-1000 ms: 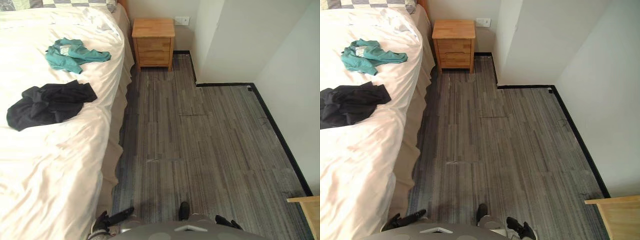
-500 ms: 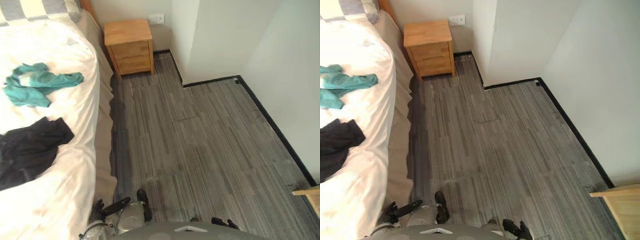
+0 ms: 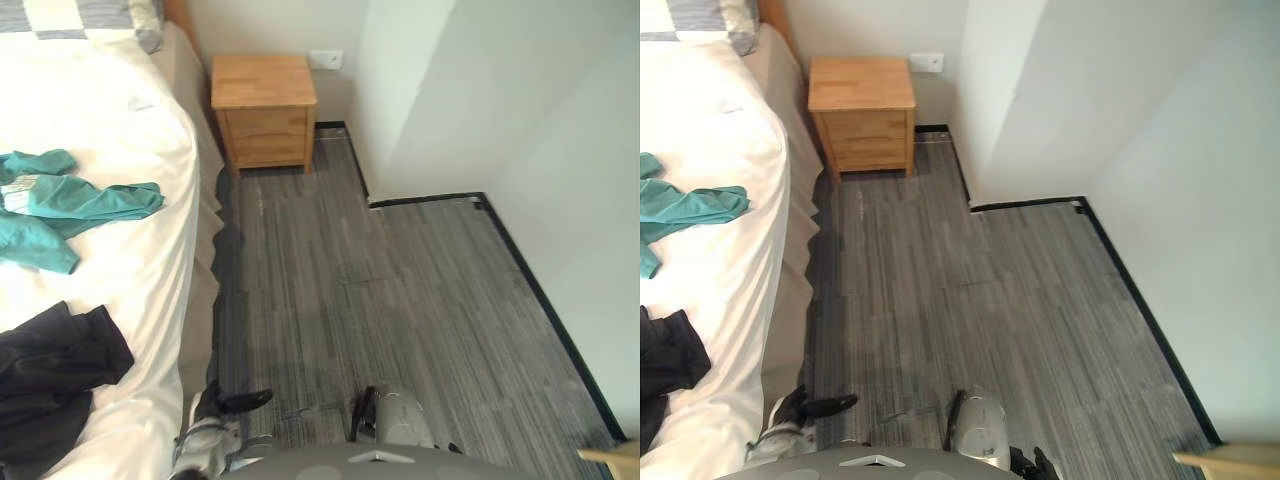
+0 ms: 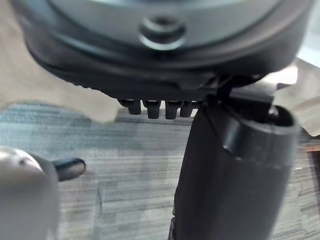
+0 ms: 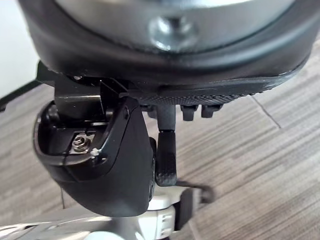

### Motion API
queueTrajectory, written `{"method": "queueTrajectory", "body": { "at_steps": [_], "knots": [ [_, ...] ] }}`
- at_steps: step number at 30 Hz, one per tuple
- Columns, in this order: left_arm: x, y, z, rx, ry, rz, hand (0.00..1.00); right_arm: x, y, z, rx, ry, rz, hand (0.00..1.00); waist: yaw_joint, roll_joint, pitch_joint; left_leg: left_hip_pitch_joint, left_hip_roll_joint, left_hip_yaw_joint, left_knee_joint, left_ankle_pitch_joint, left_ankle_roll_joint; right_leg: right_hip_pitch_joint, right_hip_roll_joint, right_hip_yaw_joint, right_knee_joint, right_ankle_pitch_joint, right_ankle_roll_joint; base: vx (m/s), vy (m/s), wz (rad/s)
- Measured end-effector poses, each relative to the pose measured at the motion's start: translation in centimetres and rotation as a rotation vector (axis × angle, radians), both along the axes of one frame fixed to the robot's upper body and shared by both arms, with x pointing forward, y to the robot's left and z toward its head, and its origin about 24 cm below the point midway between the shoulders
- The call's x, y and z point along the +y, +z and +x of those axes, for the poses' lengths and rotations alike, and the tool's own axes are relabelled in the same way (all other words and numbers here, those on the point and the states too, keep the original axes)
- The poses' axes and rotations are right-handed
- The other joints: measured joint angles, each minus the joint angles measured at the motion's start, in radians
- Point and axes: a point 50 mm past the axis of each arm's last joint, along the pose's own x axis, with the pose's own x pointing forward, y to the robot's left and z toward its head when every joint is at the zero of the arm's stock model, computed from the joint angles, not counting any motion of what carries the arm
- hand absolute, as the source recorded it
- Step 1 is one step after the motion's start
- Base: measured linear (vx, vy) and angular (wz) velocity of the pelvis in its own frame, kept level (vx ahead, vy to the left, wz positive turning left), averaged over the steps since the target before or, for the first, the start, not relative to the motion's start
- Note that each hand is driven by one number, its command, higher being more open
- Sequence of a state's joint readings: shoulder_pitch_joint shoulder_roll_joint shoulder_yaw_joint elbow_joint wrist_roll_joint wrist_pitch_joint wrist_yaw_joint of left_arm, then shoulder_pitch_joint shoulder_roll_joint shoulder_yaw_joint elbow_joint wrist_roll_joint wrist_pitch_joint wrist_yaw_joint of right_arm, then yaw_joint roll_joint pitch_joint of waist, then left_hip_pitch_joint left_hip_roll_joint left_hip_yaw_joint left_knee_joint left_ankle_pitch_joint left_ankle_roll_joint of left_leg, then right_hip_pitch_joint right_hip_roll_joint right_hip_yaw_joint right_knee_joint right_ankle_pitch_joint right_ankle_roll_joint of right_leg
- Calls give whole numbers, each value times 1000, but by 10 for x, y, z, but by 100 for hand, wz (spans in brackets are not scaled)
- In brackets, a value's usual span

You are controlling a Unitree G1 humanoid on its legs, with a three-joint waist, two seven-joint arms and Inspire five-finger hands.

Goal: Tidy up the quilt and then pick up the clothes from the bed and put them into the laundry hamper

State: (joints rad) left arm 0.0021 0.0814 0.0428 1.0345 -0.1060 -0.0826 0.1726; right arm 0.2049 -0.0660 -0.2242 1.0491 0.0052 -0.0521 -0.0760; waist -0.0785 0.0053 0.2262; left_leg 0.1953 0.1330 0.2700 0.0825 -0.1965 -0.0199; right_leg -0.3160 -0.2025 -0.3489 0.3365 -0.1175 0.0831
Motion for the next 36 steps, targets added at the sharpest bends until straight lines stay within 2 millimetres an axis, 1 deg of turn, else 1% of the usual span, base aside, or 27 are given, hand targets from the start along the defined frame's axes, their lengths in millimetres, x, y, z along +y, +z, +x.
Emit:
{"method": "queueTrajectory", "body": {
  "at_steps": [1, 3, 4, 5, 6, 7, 8, 9, 10, 11, 12, 13, 14, 15, 17, 18, 19, 20, 21, 23, 25, 27, 30, 31, 32, 34, 36],
  "knots": [
    [-4, 3, 9, -29, -13, -5, 100, -1, 0, 2, 2, 4, -2, 100, -12, -1, 5, 16, 6, -28, -12, -15, -25, -24, -3, 31, -181, 79, 26, 422, -315, 74],
    [-9, 5, 17, -48, -22, -18, 100, 2, 0, 8, -2, 6, 7, 100, -19, -15, 24, 67, 19, -57, -20, -57, -76, -66, -21, 141, -252, 105, 47, 454, -421, 65],
    [-11, 6, 22, -54, -19, -22, 100, 5, -1, 10, -4, 4, 21, 100, -32, -23, 41, 119, 36, -84, -23, -105, -86, -74, -21, 202, -190, 184, 80, 478, -478, 62],
    [-16, 5, 21, -49, -18, -34, 100, 0, 0, 11, -4, 9, 10, 100, -31, 0, 52, 138, 58, -86, -24, -117, -84, -88, -2, 215, -125, 198, 85, 564, -564, 42],
    [-26, 6, 24, -57, -25, -61, 100, -6, 2, 17, -26, -6, -12, 100, -31, 31, 54, 142, 59, -109, -12, -109, -77, -131, 26, 241, -7, 196, 83, 528, -528, 27],
    [-34, 6, 27, -60, -32, -81, 100, -8, 3, 21, -35, -18, -21, 100, -38, 44, 60, 130, 76, -108, 56, -81, -61, -130, 40, 236, 67, 158, 28, 520, -538, 22],
    [-39, 5, 27, -62, -31, -94, 100, -10, 4, 22, -33, -19, -26, 100, -35, 51, 62, 117, 87, -121, 109, -58, -57, -114, 43, 224, 77, 136, 17, 448, -444, 31],
    [-46, 4, 23, -59, -3, -123, 100, -13, 4, 19, -27, -32, -29, 100, -30, 62, 70, 33, 122, -175, 330, 24, -68, -48, 52, 194, 66, 98, -4, 377, -331, 26],
    [-48, 3, 20, -52, 15, -134, 100, -13, 4, 19, -27, -35, -30, 100, -30, 66, 73, -15, 137, -199, 439, 80, -73, -15, 57, 179, 56, 82, -10, 471, -358, 32],
    [-49, 0, 13, -38, 57, -148, 100, -15, 4, 16, -9, -39, -42, 100, -26, 73, 78, -100, 177, -224, 622, 248, -99, 63, 78, 161, 13, 63, -26, 383, -229, 24],
    [-47, 1, 13, -41, 67, -146, 100, -17, 4, 14, -3, -38, -49, 100, -23, 76, 79, -138, 198, -225, 695, 309, -103, 102, 90, 154, -19, 59, -33, 515, -237, 9],
    [-45, 3, 17, -65, 84, -141, 100, -17, 4, 15, -5, -30, -64, 100, -9, 80, 83, -209, 213, -196, 826, 249, -108, 171, 106, 151, -70, 52, -46, 499, -176, 0],
    [-43, 6, 20, -93, 94, -137, 100, -18, 5, 15, -10, -31, -82, 100, 3, 75, 84, -266, 206, -135, 891, 161, -101, 233, 107, 151, -118, 49, -51, 478, -172, -5],
    [-43, 7, 21, -102, 95, -136, 100, -19, 6, 15, -11, -32, -86, 100, 10, 74, 84, -290, 203, -91, 897, 119, -95, 265, 106, 151, -147, 49, -51, 505, -138, -7],
    [-41, 10, 24, -142, 98, -130, 100, -22, 6, 18, 1, -14, -102, 100, 49, 72, 84, -339, 128, 41, 686, 13, -87, 355, 84, 153, -208, 44, -40, 471, -42, -17],
    [-39, 9, 23, -142, 100, -128, 100, -22, 6, 21, -1, -12, -106, 100, 51, 75, 82, -344, 106, 66, 588, 8, -83, 370, 81, 153, -216, 38, -32, 293, 35, -10],
    [-39, 8, 19, -133, 105, -131, 100, -25, 7, 24, -10, -10, -117, 100, 52, 90, 73, -345, 72, 122, 363, 54, -62, 395, 83, 139, -223, 23, -11, 378, 81, 15],
    [-35, 6, 16, -119, 116, -130, 100, -26, 7, 24, -7, -7, -121, 100, 57, 93, 62, -334, 60, 201, 243, 117, 41, 424, 85, 127, -221, -3, 13, 306, 69, 27],
    [-33, 5, 14, -108, 118, -127, 100, -23, 7, 25, -6, 1, -118, 100, 60, 78, 47, -324, 36, 234, 218, 135, 48, 433, 69, 130, -224, -5, 16, 512, 84, 52],
    [-13, 5, 9, -98, 144, -87, 100, -9, 4, 28, -16, 17, -95, 100, 64, 11, 22, -333, 13, 382, 235, 131, 78, 501, 32, 67, -322, 2, 30, 490, 47, 82],
    [-3, 2, 3, -70, 174, -73, 100, -6, 3, 26, -7, 20, -88, 100, 78, -5, 16, -316, 6, 403, 263, 86, 132, 570, 31, 38, -353, 3, 30, 389, 19, 84],
    [3, -3, -11, -18, 189, -58, 100, -3, 1, 23, 7, 41, -78, 100, 92, -21, 0, -274, -26, 383, 222, 74, 116, 600, 22, 25, -321, 3, 30, 354, 28, 62],
    [-1, -8, -24, 21, 228, -89, 100, -10, 3, 25, 3, 63, -89, 100, 101, 10, -23, -191, -43, 341, 100, 62, 79, 471, 0, 47, 59, -5, 55, 280, 73, 54],
    [0, -8, -23, 23, 207, -82, 100, -8, 3, 26, -2, 60, -82, 100, 99, -7, -17, -146, -62, 301, 58, 52, 63, 377, -41, 89, 307, 38, 127, 264, 5, 66],
    [5, -7, -24, 26, 194, -66, 100, -4, 3, 28, -22, 41, -72, 100, 90, -24, -13, -116, -81, 272, 40, 46, 56, 318, -71, 116, 460, 81, 166, 264, -27, 89],
    [10, -8, -26, 50, 158, -40, 100, -2, 6, 38, -61, 51, -79, 100, 67, -46, -14, -68, -89, 191, 37, 35, 50, 243, -127, 80, 647, 12, 95, 322, -74, 103],
    [10, -7, -25, 50, 147, -33, 100, -2, 6, 38, -67, 43, -91, 100, 68, -47, -13, -46, -80, 119, 35, 37, 49, 208, -145, 32, 614, -69, 45, 319, -173, 130]
  ]
}}
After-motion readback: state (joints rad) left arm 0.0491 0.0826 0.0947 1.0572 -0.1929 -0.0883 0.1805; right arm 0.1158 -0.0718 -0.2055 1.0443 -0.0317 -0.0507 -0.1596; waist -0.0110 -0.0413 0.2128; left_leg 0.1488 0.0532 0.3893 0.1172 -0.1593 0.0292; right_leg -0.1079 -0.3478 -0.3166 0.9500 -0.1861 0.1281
